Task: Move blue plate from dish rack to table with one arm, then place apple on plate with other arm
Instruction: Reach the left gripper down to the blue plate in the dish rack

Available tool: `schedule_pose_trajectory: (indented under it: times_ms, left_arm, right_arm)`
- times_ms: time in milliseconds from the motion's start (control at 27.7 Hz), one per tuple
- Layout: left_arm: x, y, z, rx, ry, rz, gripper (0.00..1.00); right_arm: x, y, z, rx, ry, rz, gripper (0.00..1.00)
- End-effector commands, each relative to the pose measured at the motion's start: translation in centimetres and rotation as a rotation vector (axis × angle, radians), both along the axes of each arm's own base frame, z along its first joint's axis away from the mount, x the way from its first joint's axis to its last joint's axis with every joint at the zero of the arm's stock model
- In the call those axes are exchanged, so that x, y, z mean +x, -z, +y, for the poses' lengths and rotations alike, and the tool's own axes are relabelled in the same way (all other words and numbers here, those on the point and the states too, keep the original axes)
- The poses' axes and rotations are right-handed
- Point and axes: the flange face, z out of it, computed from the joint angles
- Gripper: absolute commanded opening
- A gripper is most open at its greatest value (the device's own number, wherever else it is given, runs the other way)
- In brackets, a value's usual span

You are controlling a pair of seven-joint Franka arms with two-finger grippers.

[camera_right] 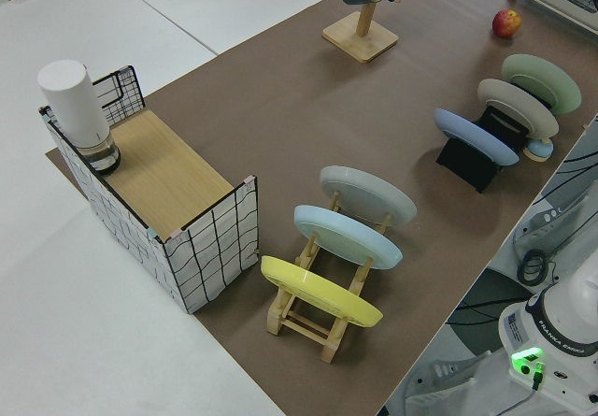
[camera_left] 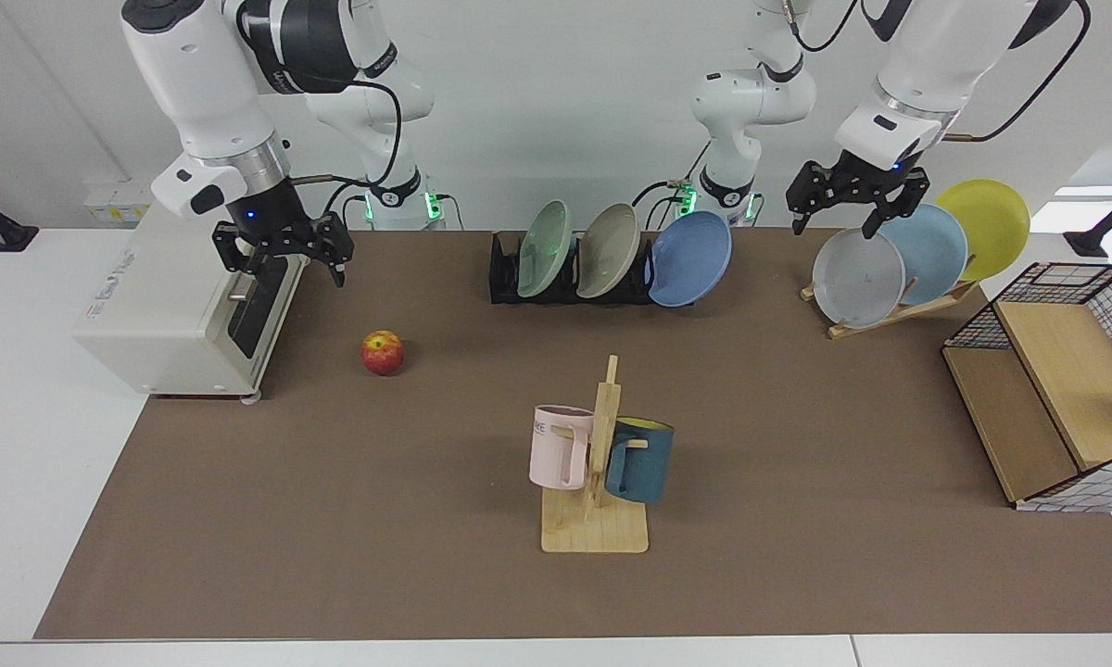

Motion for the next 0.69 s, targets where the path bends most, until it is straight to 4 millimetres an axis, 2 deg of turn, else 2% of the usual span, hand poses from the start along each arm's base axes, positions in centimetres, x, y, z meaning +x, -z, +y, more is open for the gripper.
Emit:
schedule_pose_trajectory:
  times_ms: [0, 145, 253, 651]
  left_arm:
    - [-2.1, 0.6, 0.2, 0.003, 0.002, 0.022, 1.0]
    - [-3.7, 1.4, -0.5, 0.012, 0.019, 0.041, 1.0]
    - [-4.7, 2.2, -0.7, 0.017, 0.021, 0.047, 1.0]
    - [-6.3, 3.6, -0.8, -0.002, 0.019, 0.059, 1.0]
  right_arm:
    - [-0.7, -0.5, 1.5, 0.013, -0.017, 0.018, 1.0]
    - [-0.7, -0.6, 2.2, 0.025, 0.104, 0.015, 1.0]
    - [-0.7, -0.5, 3.0, 0.022, 0.095, 0.017, 1.0]
    - [-0.9, 1.7, 2.9, 0.006, 0.109, 0.05, 1.0]
